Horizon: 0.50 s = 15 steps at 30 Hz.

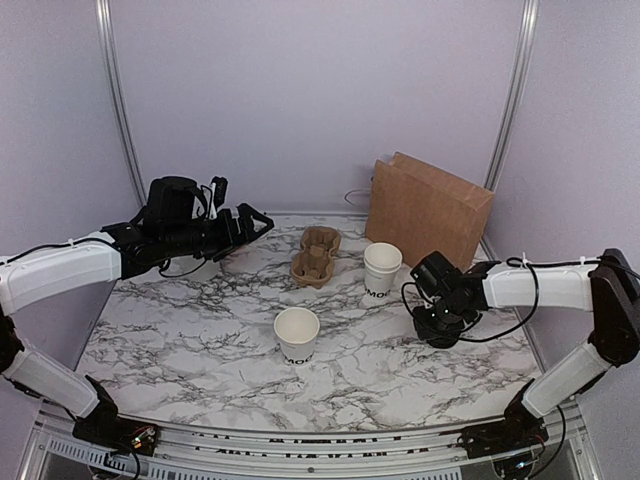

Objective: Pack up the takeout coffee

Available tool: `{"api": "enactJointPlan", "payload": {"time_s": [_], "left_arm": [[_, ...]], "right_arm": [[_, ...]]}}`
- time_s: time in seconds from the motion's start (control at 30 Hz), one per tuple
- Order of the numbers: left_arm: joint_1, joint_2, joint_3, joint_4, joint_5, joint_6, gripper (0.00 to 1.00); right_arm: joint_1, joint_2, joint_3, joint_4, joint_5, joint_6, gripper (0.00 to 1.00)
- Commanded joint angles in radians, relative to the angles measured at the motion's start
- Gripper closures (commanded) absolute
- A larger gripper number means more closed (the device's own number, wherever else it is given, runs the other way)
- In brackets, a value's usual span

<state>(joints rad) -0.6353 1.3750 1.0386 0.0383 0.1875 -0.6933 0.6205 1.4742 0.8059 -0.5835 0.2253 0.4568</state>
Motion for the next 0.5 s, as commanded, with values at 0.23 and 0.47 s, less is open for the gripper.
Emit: {"api": "enactJointPlan", "payload": {"time_s": [0.23, 0.47], "left_arm": [[-0.003, 0.011, -0.003, 0.035, 0.019, -0.005, 0.01], [-0.002, 0.006, -0.016, 0.042, 0.027, -0.009, 0.01]], "right_arm": [[-0.008, -0.029, 0.084, -0.015, -0.036, -0.005, 0.95], [-0.007, -0.034, 0.107, 0.003, -0.093, -0.002, 0.98]]}}
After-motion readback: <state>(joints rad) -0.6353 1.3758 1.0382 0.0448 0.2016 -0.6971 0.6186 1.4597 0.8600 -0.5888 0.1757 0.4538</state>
